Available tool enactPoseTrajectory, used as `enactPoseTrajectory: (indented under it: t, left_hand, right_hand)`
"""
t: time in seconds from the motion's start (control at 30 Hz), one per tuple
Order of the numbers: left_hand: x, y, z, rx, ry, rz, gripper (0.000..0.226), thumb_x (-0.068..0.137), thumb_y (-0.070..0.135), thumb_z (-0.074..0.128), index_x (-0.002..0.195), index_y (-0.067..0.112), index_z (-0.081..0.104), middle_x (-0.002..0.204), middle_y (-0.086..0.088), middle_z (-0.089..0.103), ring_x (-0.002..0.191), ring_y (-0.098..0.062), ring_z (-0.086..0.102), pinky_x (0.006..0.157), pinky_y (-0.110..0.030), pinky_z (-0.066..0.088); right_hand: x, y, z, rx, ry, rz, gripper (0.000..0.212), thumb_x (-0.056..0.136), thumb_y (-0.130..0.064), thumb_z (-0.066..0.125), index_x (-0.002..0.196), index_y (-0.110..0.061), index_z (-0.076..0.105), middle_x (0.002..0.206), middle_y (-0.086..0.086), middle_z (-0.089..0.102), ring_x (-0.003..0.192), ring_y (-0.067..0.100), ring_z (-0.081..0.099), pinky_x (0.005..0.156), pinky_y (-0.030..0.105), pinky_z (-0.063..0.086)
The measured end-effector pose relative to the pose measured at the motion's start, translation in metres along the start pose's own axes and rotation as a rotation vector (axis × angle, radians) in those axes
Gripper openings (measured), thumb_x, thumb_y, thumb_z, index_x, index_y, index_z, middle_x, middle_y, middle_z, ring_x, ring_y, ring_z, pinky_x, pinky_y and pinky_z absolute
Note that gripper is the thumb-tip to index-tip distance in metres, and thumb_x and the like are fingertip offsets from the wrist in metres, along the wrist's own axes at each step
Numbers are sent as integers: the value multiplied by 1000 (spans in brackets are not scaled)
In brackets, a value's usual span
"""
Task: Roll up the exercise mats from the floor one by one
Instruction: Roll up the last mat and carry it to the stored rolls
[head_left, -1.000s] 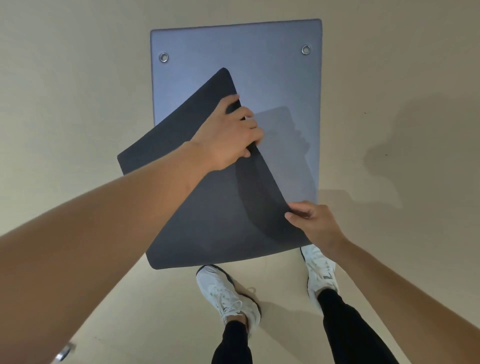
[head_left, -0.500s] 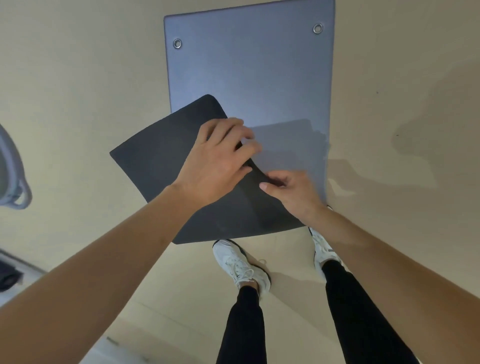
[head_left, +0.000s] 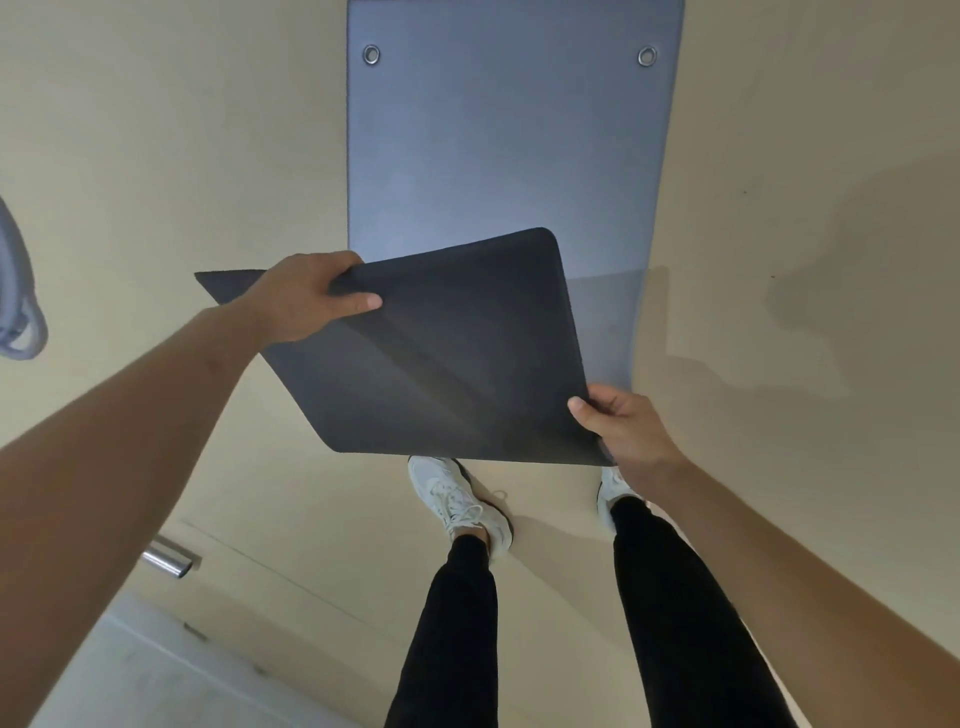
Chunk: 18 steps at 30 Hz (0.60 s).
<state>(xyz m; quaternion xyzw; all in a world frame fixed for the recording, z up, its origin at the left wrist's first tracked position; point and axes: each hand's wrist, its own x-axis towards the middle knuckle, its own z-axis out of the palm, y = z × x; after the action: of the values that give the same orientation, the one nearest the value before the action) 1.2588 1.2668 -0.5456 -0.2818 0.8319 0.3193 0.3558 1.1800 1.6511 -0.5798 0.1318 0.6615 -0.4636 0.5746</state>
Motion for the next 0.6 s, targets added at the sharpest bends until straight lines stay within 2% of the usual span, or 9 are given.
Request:
enactPoseTrajectory:
  t: [0.1, 0.17, 0.2, 0.27, 0.33, 0.4, 0.47, 0.53, 0.6]
  left_hand:
    - [-18, -2, 5, 57, 12, -32, 28, 99, 47, 61, 82, 26, 51, 78, 3, 58, 80, -26, 55, 65, -36, 35]
    - [-29, 2, 12, 75, 29, -52, 42, 99, 49, 58, 77, 16, 45, 74, -6, 54, 76, -30, 52, 62, -38, 33]
    - [-34, 5, 17, 81, 33, -65, 46, 99, 50, 57, 78, 12, 44, 75, -8, 55, 76, -31, 52, 63, -38, 33]
    - [-44, 12, 30, 99, 16, -92, 49, 99, 53, 55, 82, 9, 47, 80, -8, 57, 79, -30, 54, 64, -38, 34]
    - [-55, 20, 47, 117, -37, -102, 48, 99, 56, 54, 83, 11, 49, 83, -4, 58, 82, -27, 54, 65, -37, 34]
    - [-67, 28, 68, 140, -105, -93, 47, 98, 58, 53, 80, 15, 49, 83, -1, 57, 81, -23, 54, 65, -36, 33]
    - [-80, 36, 90, 164, -148, -73, 45, 98, 60, 52, 80, 19, 50, 82, 1, 57, 80, -21, 54, 64, -35, 32]
    - [-95, 43, 111, 177, -158, -67, 45, 98, 62, 51, 84, 19, 55, 81, 2, 57, 78, -19, 55, 63, -33, 32]
    - [-112, 47, 132, 193, -158, -60, 46, 98, 63, 50, 89, 18, 58, 82, 3, 59, 77, -17, 55, 63, -32, 33]
  right_hand:
    - [-1, 1, 0, -37, 65, 52, 17, 102, -19, 61, 114, -17, 74, 113, -6, 76, 110, 17, 70, 106, 42, 52]
    - [-1, -5, 3, -132, 184, 45, 24, 100, -21, 64, 123, -16, 66, 119, -3, 73, 111, 20, 68, 104, 38, 51]
    - [-2, -11, 5, -219, 261, 30, 35, 98, -22, 66, 132, -16, 59, 125, -1, 69, 113, 20, 65, 101, 33, 49]
    - [-8, -23, 11, -370, 418, -110, 63, 94, -25, 72, 148, -18, 41, 140, 3, 56, 123, 23, 56, 104, 33, 44]
    - [-18, -37, 14, -622, 514, -419, 81, 88, -31, 76, 154, -18, 31, 154, 7, 40, 141, 29, 39, 118, 44, 32]
    - [-24, -50, 15, -946, 430, -695, 85, 86, -44, 73, 156, -20, 31, 162, 6, 30, 149, 31, 24, 121, 49, 17]
    - [-24, -55, 19, -1291, 171, -805, 86, 86, -62, 65, 157, -25, 32, 166, 3, 26, 153, 31, 17, 123, 52, 7]
    - [-25, -48, 22, -1534, -130, -716, 91, 86, -72, 59, 158, -27, 28, 164, 2, 31, 152, 28, 22, 124, 51, 6]
    - [-30, -31, 20, -1558, -293, -603, 79, 91, -65, 58, 156, -28, 33, 149, 1, 49, 138, 27, 44, 118, 46, 26]
